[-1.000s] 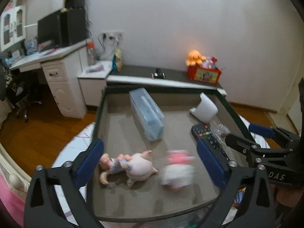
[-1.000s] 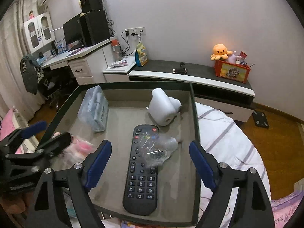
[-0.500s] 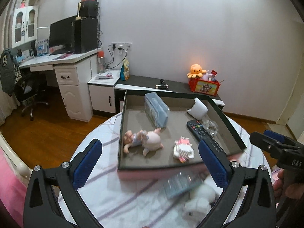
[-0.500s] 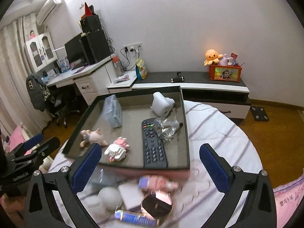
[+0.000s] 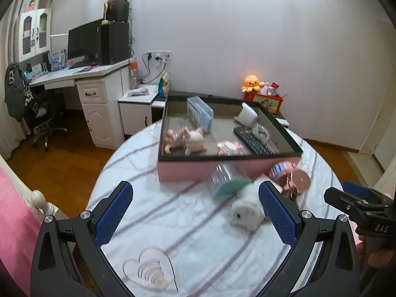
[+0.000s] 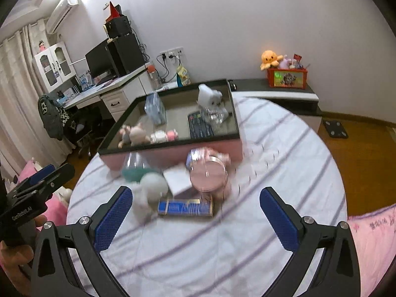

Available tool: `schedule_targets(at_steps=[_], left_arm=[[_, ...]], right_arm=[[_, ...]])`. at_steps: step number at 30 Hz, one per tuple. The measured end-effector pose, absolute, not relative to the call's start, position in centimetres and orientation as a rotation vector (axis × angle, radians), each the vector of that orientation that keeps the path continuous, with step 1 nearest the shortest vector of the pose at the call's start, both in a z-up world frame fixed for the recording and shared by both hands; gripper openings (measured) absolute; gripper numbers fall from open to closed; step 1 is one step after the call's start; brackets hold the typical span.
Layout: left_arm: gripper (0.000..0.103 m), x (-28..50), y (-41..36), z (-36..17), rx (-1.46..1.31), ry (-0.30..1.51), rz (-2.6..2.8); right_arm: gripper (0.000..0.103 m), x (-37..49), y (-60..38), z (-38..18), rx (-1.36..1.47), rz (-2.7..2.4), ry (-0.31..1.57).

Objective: Organize rigid objects
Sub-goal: 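Withdraw both open tools from the box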

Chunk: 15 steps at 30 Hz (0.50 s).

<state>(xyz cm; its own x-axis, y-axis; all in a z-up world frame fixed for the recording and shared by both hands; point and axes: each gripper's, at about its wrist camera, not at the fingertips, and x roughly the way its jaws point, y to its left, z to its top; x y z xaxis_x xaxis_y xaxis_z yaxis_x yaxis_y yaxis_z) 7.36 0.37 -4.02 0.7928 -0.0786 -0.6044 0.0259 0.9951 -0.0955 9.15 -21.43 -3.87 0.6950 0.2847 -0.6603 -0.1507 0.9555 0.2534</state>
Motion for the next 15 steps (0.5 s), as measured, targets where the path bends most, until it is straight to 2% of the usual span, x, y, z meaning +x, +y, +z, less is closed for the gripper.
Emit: schedule_targets(at_steps=[15], left_arm=[[0.103,4.8,-1.0,-6.0,-0.072,0.708,-0.06]], right_arm=[[0.103,6.4,-22.1,-5.0,0.177,0.212,0.78]])
